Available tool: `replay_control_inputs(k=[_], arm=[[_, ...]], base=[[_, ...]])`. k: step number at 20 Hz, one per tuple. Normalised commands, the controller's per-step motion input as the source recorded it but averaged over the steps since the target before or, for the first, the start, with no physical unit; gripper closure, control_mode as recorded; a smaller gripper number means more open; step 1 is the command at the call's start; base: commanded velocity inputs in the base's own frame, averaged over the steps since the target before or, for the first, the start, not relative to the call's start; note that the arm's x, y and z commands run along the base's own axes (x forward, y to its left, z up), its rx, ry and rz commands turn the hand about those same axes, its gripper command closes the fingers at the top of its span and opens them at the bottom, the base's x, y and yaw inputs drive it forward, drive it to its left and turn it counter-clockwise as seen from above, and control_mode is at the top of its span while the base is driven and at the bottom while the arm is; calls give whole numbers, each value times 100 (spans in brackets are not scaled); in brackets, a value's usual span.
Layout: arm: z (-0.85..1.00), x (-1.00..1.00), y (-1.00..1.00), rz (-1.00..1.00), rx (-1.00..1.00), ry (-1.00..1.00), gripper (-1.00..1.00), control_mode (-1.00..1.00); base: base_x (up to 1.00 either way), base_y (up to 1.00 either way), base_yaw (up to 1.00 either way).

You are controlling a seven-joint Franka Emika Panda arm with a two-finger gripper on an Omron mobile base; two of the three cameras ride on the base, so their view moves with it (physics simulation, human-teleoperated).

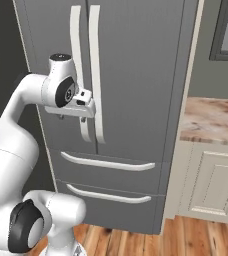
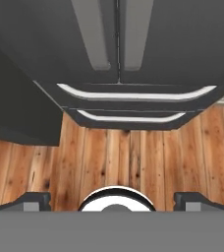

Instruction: There is a bowl on the dining counter. Grab a lemon wedge from the fridge and place it in the bowl. Then get the liquor bottle and glass cup from the cabinet and place them next to the bowl.

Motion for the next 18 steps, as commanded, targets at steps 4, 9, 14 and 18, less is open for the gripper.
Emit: replay_control_inputs(k=[4,9,14,18], arm=[[0,0,0,0,0,0,-100,100],[0,9,0,0,0,0,-100,-100],[2,27,-22,0,-1,-15,-100,-100],[25,30,-13,0,-6,-30,-100,-100]], base=[[-20,0,0],[2,0,0],[0,0,0],[0,0,0]])
